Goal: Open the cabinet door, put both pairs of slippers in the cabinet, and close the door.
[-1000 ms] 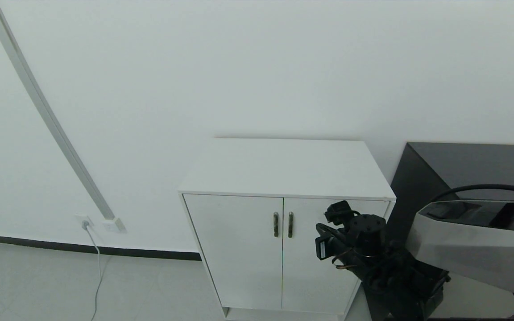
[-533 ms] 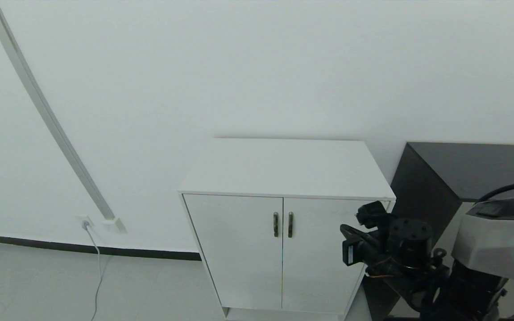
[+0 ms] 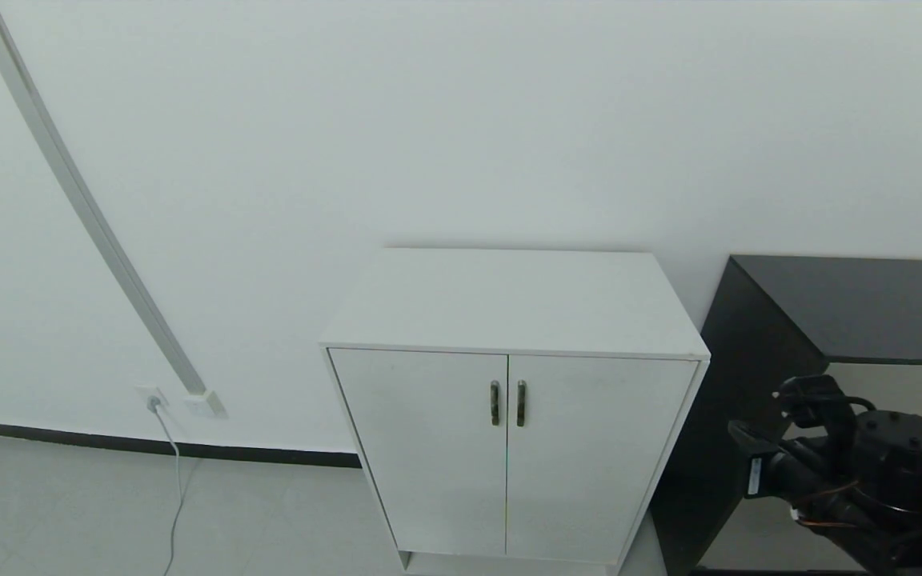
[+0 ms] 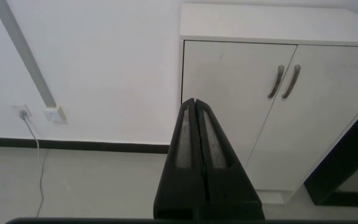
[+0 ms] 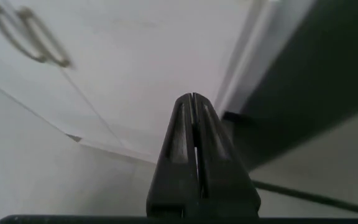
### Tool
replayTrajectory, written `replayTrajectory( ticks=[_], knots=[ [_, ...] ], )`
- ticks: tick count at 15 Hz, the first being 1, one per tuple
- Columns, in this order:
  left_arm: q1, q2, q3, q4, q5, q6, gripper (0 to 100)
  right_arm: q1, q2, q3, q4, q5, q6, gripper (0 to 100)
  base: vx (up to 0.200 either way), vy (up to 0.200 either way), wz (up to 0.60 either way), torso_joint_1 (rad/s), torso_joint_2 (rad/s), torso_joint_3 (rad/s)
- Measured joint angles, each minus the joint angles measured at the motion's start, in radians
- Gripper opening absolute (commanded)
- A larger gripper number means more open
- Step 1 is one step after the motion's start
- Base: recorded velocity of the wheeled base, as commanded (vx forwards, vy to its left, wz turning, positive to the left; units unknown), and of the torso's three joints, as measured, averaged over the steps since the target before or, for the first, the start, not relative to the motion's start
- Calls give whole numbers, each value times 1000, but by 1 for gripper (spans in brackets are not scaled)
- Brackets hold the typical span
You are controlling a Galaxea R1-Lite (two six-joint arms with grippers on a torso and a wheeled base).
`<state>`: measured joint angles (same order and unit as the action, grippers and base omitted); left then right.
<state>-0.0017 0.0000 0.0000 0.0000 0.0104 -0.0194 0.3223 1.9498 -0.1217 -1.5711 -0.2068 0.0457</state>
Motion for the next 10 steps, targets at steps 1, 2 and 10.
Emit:
replayTrajectory(
  ticks=[1, 2, 10],
  knots=[
    [0, 0, 0, 0, 0, 0, 0, -21, -32, 33, 0, 0, -1, 0, 0, 0, 0, 0, 0, 0],
    [0, 0, 0, 0, 0, 0, 0, -39, -66, 69, 0, 0, -3, 0, 0, 0, 0, 0, 0, 0],
    [0, 0, 0, 0, 0, 0, 0, -140, -346, 122, 277, 5, 1, 0, 0, 0, 0, 0, 0, 0]
  ],
)
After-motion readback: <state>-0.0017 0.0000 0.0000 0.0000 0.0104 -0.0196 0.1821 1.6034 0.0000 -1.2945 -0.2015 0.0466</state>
